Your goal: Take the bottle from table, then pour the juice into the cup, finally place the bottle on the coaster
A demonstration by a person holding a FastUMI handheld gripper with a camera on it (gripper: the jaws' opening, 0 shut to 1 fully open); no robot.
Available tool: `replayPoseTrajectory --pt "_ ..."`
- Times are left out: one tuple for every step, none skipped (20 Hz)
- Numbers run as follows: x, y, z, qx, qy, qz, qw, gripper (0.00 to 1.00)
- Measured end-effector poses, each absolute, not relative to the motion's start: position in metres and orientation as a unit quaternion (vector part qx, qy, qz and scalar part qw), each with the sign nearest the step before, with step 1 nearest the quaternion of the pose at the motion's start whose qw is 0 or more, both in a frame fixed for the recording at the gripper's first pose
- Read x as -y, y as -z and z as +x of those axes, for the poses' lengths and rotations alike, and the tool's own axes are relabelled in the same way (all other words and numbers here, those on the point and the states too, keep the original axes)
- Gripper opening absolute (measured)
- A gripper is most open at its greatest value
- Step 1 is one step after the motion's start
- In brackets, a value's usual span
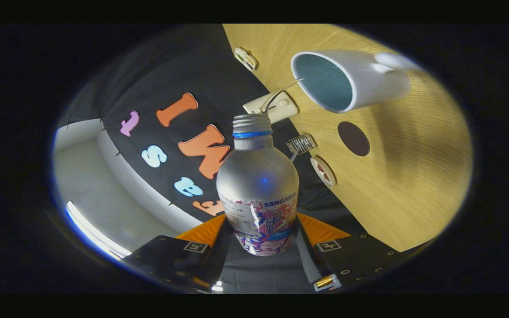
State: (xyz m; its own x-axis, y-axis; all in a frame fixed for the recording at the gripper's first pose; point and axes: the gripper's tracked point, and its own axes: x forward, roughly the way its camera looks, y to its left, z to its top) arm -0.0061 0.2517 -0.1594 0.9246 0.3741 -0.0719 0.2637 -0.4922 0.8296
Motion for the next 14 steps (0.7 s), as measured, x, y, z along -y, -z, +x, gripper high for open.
replayPoseTrajectory --pt "-0.251 0.159 -0.004 -0.183 -0.058 0.864 0.465 0.73" --pt "-0.251 0.158 -0.004 -0.184 -0.057 0.865 0.464 0.73" --pt "-0.252 0.159 -0.004 -0.187 -0.057 0.865 0.462 0.73" --pt "-0.250 0.159 -0.003 -0.186 -0.054 0.868 0.458 0.73" --pt "-0.249 0.160 -0.004 -0.186 -0.053 0.869 0.455 0.73" --pt "-0.248 0.158 -0.004 -0.185 -0.053 0.871 0.453 0.74" --pt "-0.247 0.158 -0.005 -0.184 -0.051 0.871 0.452 0.73" --pt "-0.246 0.157 -0.005 -0.183 -0.050 0.873 0.450 0.73" --pt "-0.244 0.156 -0.004 -0.181 -0.048 0.874 0.448 0.73" --pt "-0.243 0.155 -0.003 -0.179 -0.047 0.876 0.446 0.73" --pt "-0.242 0.154 -0.002 -0.177 -0.047 0.877 0.444 0.73" --pt "-0.240 0.155 -0.002 -0.176 -0.045 0.878 0.444 0.73" --pt "-0.239 0.156 -0.001 -0.174 -0.041 0.879 0.442 0.73" --pt "-0.238 0.154 -0.001 -0.174 -0.040 0.881 0.437 0.73"
